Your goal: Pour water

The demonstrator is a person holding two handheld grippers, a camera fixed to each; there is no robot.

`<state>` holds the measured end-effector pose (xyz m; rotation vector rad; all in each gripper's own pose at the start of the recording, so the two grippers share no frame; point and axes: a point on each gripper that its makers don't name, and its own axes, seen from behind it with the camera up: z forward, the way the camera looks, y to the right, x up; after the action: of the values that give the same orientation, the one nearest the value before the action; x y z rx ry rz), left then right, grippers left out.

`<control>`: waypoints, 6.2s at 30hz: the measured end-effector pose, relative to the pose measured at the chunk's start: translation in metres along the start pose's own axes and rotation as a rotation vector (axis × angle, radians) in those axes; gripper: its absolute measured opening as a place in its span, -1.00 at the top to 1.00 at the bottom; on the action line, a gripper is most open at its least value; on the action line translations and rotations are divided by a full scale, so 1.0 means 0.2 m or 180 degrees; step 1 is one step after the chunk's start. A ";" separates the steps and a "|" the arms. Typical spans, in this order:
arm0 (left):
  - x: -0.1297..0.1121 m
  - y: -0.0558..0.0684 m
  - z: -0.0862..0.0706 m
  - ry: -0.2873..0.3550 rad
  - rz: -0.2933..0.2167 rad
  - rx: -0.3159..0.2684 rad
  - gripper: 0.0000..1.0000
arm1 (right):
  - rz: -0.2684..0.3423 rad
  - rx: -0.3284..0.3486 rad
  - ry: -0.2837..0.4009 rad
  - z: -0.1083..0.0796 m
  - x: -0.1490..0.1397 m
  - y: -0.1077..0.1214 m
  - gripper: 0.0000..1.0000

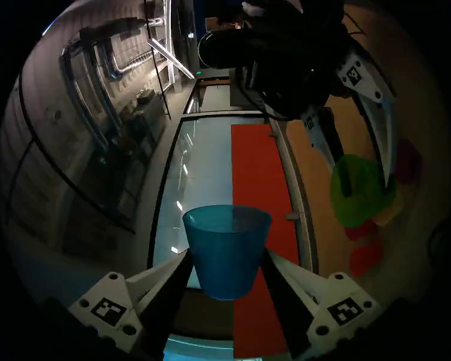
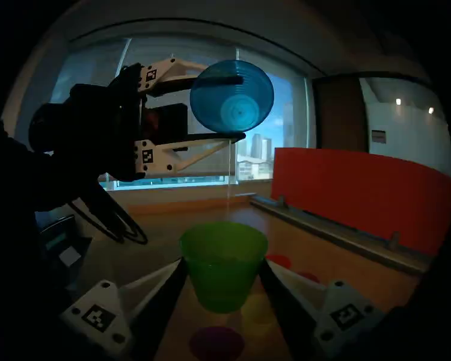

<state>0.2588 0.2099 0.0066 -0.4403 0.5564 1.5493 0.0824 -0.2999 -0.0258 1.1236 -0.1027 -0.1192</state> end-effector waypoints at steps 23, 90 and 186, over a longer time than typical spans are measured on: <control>-0.01 0.01 0.03 -0.0002 -0.0201 -0.0003 -0.56 | 0.0001 -0.0024 0.0027 -0.02 0.01 0.01 -0.73; -0.30 0.10 0.02 0.0048 -0.4832 -0.0288 -0.55 | -0.0040 -0.0117 0.0034 -0.03 0.06 0.03 -0.73; -0.14 1.62 -0.23 -0.1133 -0.4172 -0.2488 -0.59 | 0.0266 -0.0505 -0.1012 -0.43 -0.54 0.39 -0.80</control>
<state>-0.0648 0.1564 0.0113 -0.8555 -0.6068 0.4516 -0.0077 -0.1731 0.0054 0.9336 -0.4165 -0.2271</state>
